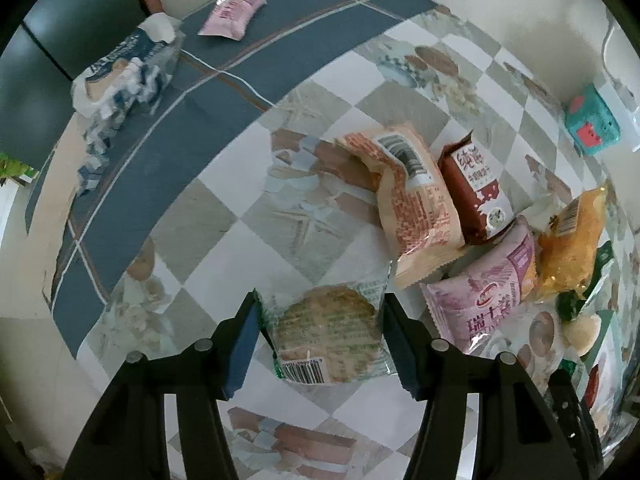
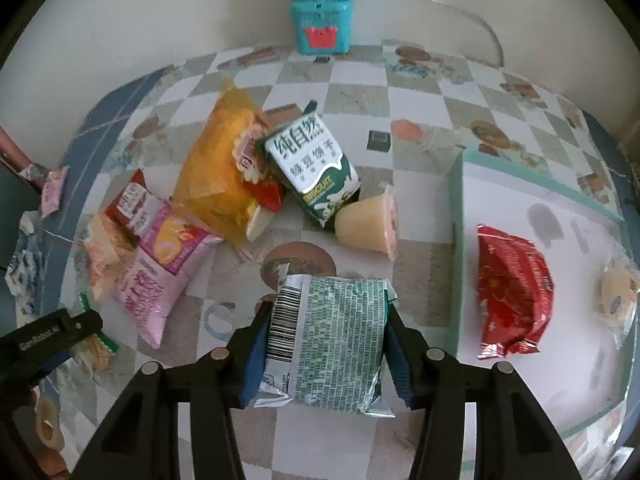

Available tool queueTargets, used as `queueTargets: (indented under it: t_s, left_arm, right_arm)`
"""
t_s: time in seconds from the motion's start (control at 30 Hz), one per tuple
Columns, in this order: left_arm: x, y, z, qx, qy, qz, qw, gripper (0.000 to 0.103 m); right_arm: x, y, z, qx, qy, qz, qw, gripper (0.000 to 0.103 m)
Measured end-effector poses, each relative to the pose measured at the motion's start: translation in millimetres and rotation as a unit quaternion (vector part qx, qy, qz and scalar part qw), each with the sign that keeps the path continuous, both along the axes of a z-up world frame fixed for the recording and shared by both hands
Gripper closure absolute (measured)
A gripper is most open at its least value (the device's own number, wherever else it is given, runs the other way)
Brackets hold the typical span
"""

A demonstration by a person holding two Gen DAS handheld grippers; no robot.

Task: Organize snacks
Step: 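Carry both packs over the white tray and open both tools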

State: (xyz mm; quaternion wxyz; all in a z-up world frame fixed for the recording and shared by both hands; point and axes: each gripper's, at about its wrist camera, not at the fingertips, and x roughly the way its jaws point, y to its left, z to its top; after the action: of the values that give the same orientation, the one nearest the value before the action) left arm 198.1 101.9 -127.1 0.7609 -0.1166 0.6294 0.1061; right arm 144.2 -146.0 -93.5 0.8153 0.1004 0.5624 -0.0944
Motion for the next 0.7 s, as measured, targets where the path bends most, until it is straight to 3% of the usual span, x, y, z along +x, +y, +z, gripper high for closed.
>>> queueTargets:
  t_s: [0.3,0.7]
  left_arm:
    - [-23.6,3.0,53.8,0.002,-0.054,0.0,0.9985,0.042]
    - [-30.9,-37.3,84.1,-0.016,-0.105,-0.052,0.993,0.042]
  right_arm:
    - [-21.7,0.9,25.7,0.007,-0.019,-0.007,1.0,0.049]
    - [-61.6,-47.8,62.5,-0.006,-0.053,-0.066,0.996,0.049]
